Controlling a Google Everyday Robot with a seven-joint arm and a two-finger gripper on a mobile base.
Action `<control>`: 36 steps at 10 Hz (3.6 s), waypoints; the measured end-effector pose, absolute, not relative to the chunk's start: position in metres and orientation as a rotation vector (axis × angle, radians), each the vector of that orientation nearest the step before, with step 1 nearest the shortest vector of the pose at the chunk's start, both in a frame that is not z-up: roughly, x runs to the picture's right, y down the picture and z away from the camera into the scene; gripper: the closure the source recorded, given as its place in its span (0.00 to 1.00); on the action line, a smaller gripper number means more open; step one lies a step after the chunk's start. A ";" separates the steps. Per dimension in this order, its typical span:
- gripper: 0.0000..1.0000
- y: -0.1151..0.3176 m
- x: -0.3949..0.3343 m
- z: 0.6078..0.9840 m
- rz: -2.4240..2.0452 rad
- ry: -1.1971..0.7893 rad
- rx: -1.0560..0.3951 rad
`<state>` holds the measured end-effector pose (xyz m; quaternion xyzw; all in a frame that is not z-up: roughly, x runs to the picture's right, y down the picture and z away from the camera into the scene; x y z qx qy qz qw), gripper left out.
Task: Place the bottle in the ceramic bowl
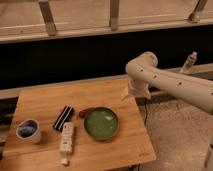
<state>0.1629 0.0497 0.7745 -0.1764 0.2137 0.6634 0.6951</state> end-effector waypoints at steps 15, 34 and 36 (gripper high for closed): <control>0.20 0.051 0.163 0.775 1.481 0.478 -0.395; 0.20 0.027 0.004 0.734 1.287 0.218 -0.561; 0.20 0.029 -0.003 0.728 1.247 0.172 -0.622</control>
